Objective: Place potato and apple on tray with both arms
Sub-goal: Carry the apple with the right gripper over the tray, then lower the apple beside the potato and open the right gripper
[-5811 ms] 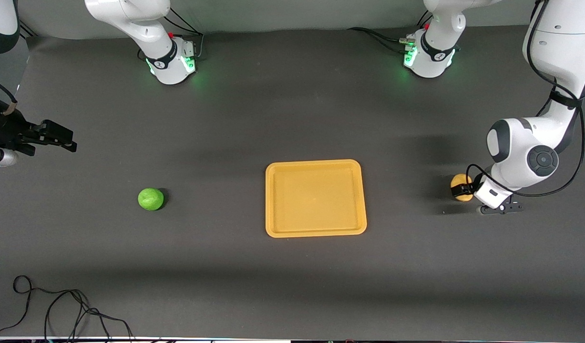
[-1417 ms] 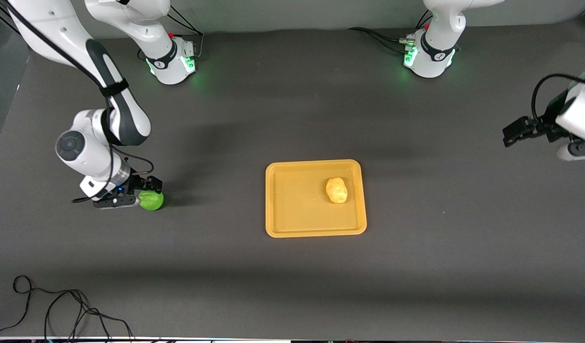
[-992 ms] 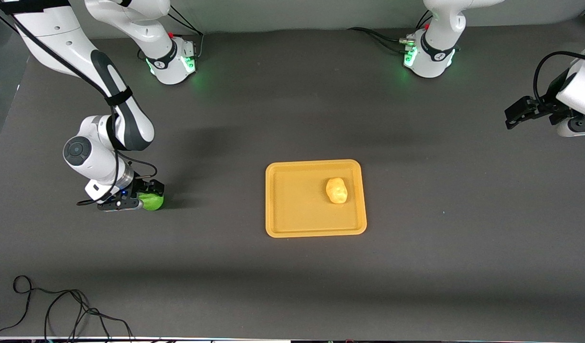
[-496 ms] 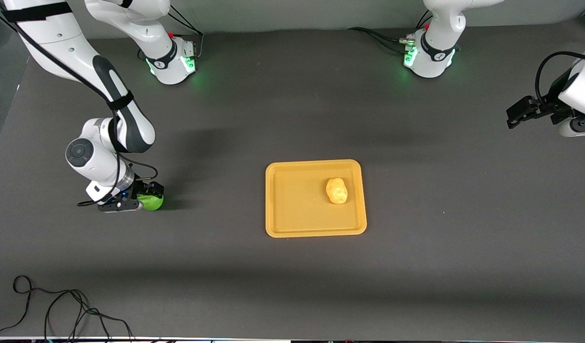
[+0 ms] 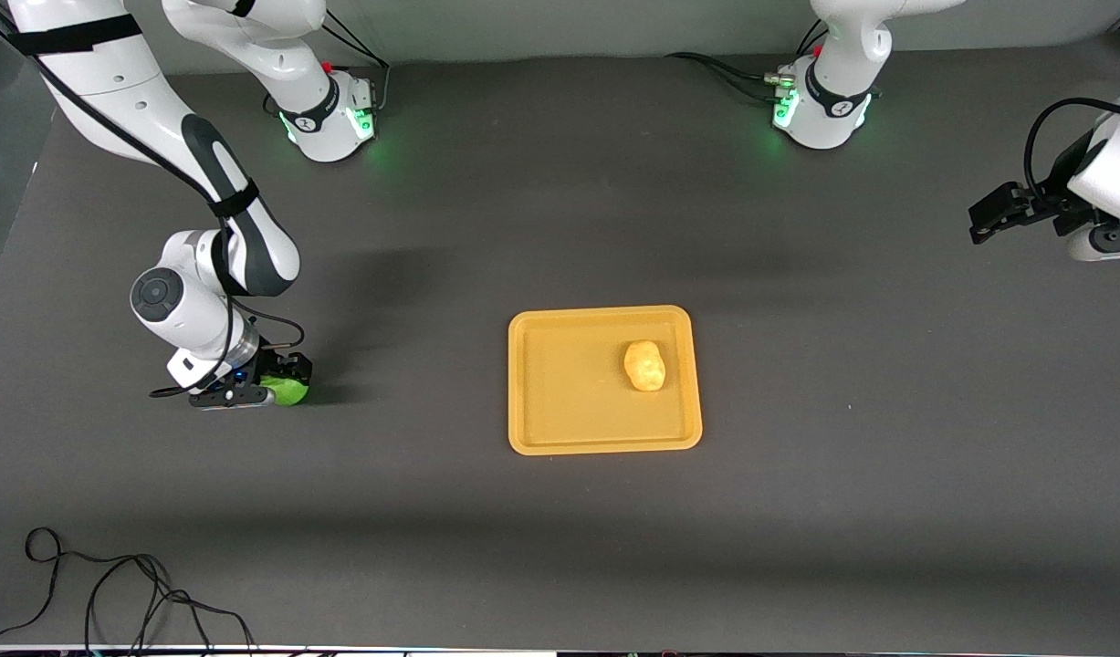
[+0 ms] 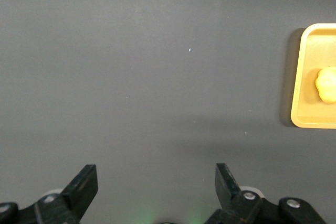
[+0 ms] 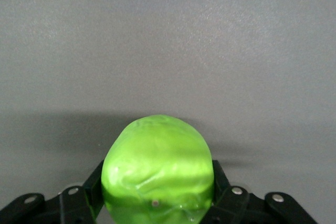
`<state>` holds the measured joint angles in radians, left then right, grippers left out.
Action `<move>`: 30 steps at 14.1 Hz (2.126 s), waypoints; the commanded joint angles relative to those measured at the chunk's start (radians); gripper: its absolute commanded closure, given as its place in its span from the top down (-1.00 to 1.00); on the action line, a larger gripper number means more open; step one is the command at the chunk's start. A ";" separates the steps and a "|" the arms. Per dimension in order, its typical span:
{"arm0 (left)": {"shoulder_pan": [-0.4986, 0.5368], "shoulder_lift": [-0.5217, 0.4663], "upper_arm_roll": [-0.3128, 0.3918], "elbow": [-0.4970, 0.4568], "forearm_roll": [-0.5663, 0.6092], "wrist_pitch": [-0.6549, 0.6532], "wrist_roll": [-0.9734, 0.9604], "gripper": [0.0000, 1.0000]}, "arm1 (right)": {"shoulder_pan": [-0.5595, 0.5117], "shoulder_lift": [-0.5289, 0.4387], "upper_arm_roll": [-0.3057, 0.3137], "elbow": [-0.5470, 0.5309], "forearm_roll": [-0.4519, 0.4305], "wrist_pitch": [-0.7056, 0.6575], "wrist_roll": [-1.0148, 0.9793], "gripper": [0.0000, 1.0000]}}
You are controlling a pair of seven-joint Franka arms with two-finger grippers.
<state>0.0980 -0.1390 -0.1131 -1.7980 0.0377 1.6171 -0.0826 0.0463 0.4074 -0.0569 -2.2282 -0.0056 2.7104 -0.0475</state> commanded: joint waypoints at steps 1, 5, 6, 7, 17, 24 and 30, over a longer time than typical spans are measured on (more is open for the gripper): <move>0.011 -0.008 -0.003 0.006 -0.013 -0.019 0.020 1.00 | 0.007 -0.083 -0.001 0.012 -0.001 -0.096 0.020 -0.66; 0.011 -0.011 -0.003 0.006 -0.013 -0.020 0.020 1.00 | 0.062 -0.162 0.014 0.161 0.016 -0.393 0.072 -0.66; 0.011 -0.011 -0.002 0.006 -0.013 -0.020 0.023 1.00 | 0.101 -0.154 0.014 0.227 0.018 -0.465 0.139 -0.66; 0.012 -0.011 -0.002 0.006 -0.013 -0.022 0.026 1.00 | 0.153 -0.142 0.014 0.292 0.018 -0.522 0.215 -0.66; 0.011 -0.021 0.033 0.002 -0.013 -0.025 0.061 1.00 | 0.431 0.218 0.018 0.875 0.131 -0.598 0.625 -0.66; 0.009 -0.021 0.033 -0.006 -0.015 -0.026 0.061 1.00 | 0.628 0.513 0.014 1.205 0.116 -0.620 0.847 -0.66; 0.000 -0.010 0.032 -0.011 -0.013 -0.020 0.058 1.00 | 0.667 0.507 0.014 1.121 0.073 -0.620 0.850 -0.66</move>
<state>0.1033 -0.1413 -0.0835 -1.7996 0.0340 1.6017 -0.0370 0.7031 0.9082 -0.0310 -1.0968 0.0895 2.1025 0.7780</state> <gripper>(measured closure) 0.000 0.207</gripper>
